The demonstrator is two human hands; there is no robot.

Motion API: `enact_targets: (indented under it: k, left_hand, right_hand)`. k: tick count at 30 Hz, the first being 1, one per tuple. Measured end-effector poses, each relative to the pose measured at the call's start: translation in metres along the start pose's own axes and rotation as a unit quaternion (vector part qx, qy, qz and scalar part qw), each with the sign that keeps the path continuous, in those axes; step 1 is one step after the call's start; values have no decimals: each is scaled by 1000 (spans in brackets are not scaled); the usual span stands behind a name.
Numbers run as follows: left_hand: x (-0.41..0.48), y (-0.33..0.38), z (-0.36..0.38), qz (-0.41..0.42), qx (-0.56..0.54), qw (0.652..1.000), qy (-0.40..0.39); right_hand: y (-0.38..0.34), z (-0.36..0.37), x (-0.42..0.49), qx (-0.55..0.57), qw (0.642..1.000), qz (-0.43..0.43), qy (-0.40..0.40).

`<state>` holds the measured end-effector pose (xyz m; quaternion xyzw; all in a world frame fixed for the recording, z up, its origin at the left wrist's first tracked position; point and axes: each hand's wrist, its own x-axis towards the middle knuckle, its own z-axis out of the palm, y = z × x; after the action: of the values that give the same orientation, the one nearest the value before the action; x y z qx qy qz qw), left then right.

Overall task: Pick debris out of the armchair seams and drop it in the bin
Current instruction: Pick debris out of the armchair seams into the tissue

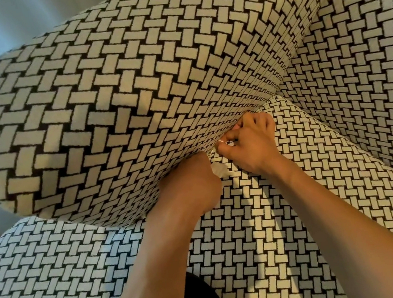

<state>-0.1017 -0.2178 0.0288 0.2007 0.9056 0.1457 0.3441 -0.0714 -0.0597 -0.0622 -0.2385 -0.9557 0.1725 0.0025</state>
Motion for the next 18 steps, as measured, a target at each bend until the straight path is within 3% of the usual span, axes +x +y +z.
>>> enact_targets:
  k: [8,18]
  left_hand:
    - [-2,0,-4,2,0,1000,-6]
    - [-5,-1,-8,-7,-15,999,-28]
  right_hand:
    - [8,10,-6,50,991,-60,113]
    - [12,11,-15,116,978,-91,144]
